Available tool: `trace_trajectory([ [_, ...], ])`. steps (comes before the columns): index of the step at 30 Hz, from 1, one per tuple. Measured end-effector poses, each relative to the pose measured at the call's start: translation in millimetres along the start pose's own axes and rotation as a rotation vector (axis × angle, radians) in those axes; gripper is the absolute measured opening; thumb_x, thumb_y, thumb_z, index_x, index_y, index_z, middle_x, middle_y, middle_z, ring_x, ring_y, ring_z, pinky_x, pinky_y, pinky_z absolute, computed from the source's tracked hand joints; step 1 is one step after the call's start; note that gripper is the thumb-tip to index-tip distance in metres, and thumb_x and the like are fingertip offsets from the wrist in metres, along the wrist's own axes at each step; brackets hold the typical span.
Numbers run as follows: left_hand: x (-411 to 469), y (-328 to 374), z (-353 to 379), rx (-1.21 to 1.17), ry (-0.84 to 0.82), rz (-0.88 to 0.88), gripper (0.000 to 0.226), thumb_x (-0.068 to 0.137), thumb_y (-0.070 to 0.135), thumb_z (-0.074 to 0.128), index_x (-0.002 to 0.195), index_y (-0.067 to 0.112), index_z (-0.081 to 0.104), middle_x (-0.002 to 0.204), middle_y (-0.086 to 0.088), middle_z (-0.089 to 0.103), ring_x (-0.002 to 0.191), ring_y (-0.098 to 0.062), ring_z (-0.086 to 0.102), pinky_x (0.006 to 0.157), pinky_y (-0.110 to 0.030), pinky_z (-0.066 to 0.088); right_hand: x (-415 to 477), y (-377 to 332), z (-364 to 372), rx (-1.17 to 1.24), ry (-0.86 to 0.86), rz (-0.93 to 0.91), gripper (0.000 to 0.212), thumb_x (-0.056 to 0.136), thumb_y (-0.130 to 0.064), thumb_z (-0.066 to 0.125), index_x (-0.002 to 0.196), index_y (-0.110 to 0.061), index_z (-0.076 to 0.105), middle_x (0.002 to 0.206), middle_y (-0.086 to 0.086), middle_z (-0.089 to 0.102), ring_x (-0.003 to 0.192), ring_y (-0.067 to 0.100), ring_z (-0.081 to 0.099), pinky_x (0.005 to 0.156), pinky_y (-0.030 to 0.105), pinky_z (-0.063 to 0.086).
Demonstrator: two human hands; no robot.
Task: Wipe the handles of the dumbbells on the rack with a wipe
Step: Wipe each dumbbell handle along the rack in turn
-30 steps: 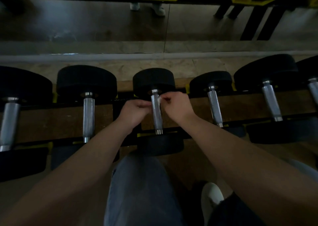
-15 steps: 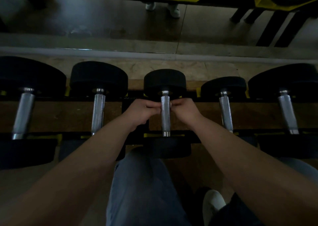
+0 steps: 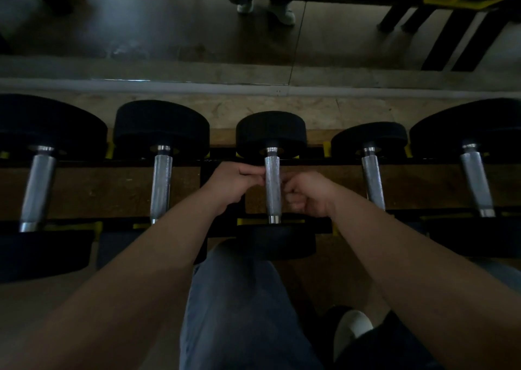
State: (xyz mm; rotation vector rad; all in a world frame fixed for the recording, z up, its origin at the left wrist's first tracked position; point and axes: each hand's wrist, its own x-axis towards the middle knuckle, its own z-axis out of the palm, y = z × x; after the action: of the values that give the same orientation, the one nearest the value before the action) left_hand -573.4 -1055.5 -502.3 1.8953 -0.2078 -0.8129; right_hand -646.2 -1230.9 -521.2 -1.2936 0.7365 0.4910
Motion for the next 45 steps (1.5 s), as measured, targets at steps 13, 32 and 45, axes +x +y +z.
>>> trace_trajectory([
  [13, 6.3, 0.0, 1.0, -0.006, 0.046, 0.006, 0.017, 0.090, 0.024, 0.071, 0.107, 0.028, 0.077, 0.096, 0.008, 0.072, 0.051, 0.008, 0.055, 0.041, -0.011, 0.037, 12.6, -2.5, -4.7, 0.052, 0.020, -0.072, 0.033, 0.099, 0.002, 0.046, 0.122, -0.009, 0.066, 0.059, -0.003, 0.055, 0.044, 0.006, 0.034, 0.041, 0.021, 0.027],
  [32, 12.6, -0.9, 6.4, 0.005, 0.017, -0.092, 0.011, 0.091, 0.044, 0.066, 0.101, 0.040, 0.068, 0.110, 0.004, 0.069, 0.082, -0.012, 0.054, 0.059, -0.026, 0.042, -28.6, 0.9, -5.1, -0.663, 0.178, -0.285, 0.006, 0.094, -0.028, 0.070, 0.097, -0.029, 0.075, 0.097, -0.010, 0.072, 0.080, 0.005, 0.064, 0.067, 0.024, 0.046],
  [45, 8.4, -1.3, 8.0, -0.066, 0.033, -0.119, 0.009, 0.091, 0.041, 0.067, 0.098, 0.037, 0.071, 0.081, 0.012, 0.072, 0.065, -0.010, 0.045, 0.049, -0.023, 0.030, -12.6, -3.4, 4.2, -0.628, 0.286, -0.727, 0.010, 0.090, -0.024, 0.075, 0.100, -0.023, 0.077, 0.096, -0.014, 0.069, 0.092, -0.002, 0.064, 0.084, 0.017, 0.049],
])
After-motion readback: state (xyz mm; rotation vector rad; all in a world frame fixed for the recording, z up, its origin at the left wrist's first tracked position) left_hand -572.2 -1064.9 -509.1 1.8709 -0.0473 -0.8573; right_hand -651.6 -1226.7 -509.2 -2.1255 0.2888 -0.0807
